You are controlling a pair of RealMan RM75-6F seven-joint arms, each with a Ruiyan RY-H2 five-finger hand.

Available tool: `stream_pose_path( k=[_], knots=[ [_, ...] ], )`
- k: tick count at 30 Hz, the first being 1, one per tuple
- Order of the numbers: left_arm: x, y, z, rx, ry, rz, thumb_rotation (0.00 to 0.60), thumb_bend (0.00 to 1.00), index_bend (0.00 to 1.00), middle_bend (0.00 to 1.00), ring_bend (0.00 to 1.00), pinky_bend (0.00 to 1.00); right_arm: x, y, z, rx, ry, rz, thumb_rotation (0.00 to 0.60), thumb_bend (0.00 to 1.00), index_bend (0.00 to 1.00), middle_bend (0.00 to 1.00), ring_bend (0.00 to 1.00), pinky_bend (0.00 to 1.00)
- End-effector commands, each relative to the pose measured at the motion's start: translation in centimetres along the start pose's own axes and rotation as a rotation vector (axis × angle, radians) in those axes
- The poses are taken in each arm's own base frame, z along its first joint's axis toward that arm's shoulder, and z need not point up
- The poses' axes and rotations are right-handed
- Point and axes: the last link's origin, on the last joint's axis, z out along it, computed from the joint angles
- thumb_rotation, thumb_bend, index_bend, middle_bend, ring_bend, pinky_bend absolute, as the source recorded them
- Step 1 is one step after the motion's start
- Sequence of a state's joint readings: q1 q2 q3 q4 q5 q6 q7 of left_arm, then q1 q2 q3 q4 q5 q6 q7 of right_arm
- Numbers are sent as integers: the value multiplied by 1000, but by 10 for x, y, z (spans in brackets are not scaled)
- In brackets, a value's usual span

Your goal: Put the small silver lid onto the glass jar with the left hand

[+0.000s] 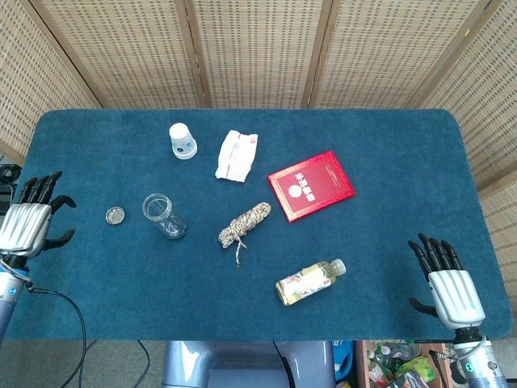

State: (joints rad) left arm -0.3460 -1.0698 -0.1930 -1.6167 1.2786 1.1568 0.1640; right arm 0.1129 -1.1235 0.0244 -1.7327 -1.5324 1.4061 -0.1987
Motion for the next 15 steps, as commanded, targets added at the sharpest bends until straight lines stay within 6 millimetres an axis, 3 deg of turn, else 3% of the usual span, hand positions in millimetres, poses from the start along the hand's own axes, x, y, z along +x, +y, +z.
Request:
stream_pose_path(
  k=[1, 15],
  knots=[
    [-8, 2, 14, 6, -21, 15, 600, 304, 405, 0, 0, 0, -1, 0, 1, 0, -3, 0, 600, 19, 81, 0, 0, 46],
    [-30, 6, 57, 39, -106, 40, 600, 338, 446, 0, 0, 0, -4, 2, 3, -12, -15, -6, 600, 19, 81, 0, 0, 46]
  ],
)
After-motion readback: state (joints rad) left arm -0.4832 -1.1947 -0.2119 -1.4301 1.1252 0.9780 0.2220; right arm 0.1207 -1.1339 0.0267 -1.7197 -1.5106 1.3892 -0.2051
